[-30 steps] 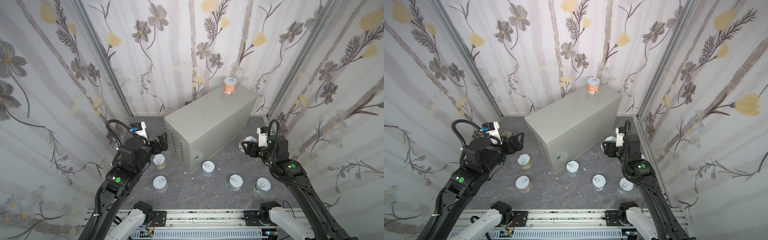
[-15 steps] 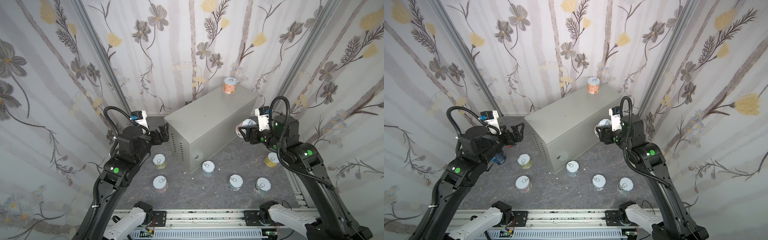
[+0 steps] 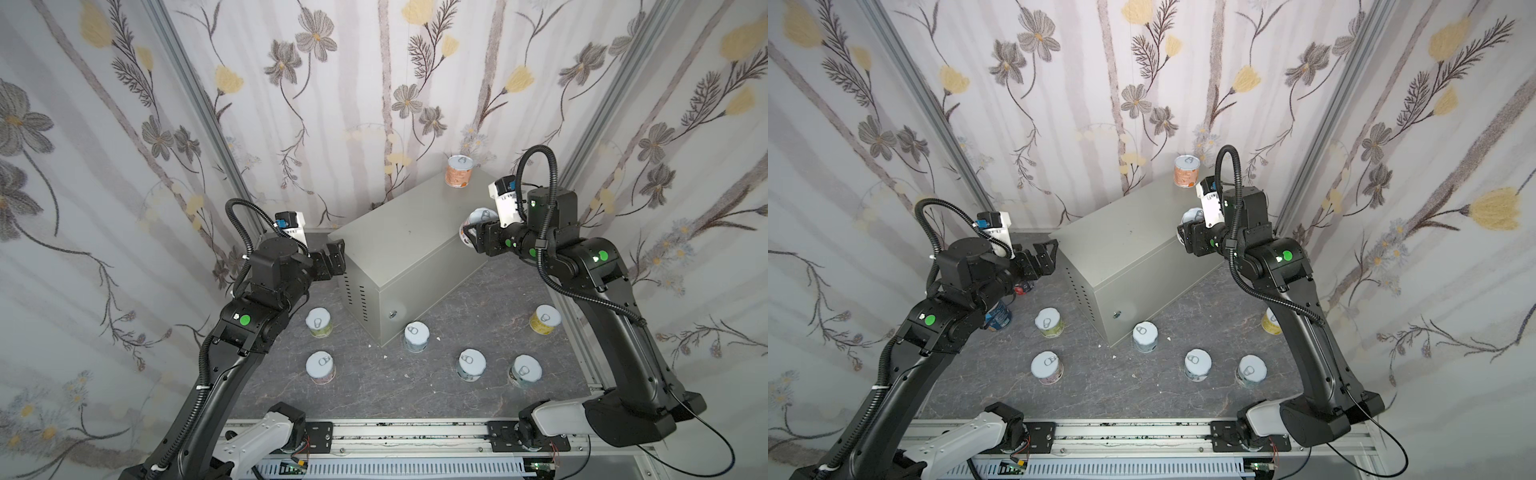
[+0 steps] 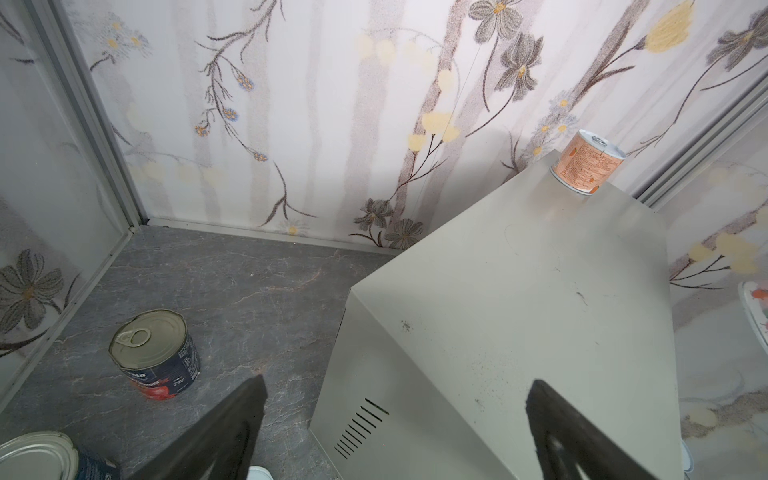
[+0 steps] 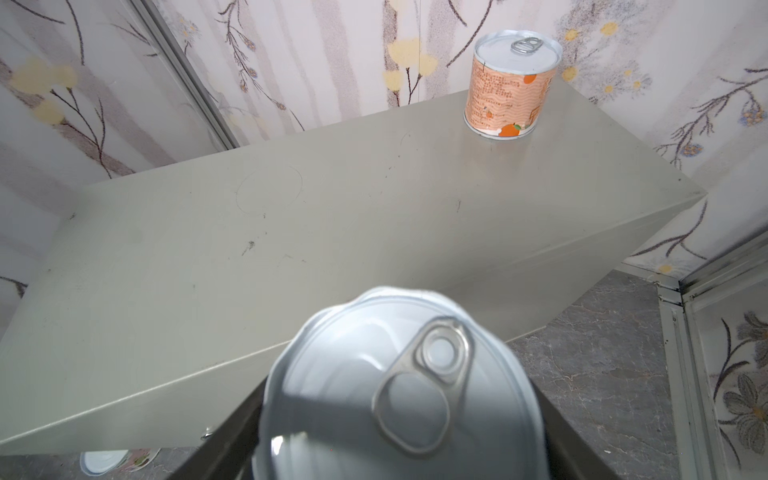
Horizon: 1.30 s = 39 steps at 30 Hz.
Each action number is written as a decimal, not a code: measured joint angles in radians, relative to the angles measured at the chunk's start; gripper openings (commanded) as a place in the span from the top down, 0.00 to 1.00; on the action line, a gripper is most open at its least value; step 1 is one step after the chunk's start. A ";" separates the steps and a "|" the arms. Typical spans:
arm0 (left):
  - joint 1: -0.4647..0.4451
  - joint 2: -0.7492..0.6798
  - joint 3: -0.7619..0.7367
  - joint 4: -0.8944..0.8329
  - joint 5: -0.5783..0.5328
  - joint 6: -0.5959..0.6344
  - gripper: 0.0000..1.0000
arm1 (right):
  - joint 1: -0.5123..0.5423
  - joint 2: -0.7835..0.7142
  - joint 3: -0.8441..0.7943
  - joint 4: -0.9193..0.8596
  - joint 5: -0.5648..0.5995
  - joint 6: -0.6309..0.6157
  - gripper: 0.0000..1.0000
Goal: Place and organize the canned foods onto the counter
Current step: 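Lift the pink-labelled can up over the cabinet top with the right gripper, then lower the pink-labelled can beside the orange-labelled can on the cabinet top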
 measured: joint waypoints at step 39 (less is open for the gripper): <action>-0.046 0.071 0.001 0.071 -0.024 0.026 0.00 | -0.150 0.469 0.379 0.128 0.040 -0.014 0.21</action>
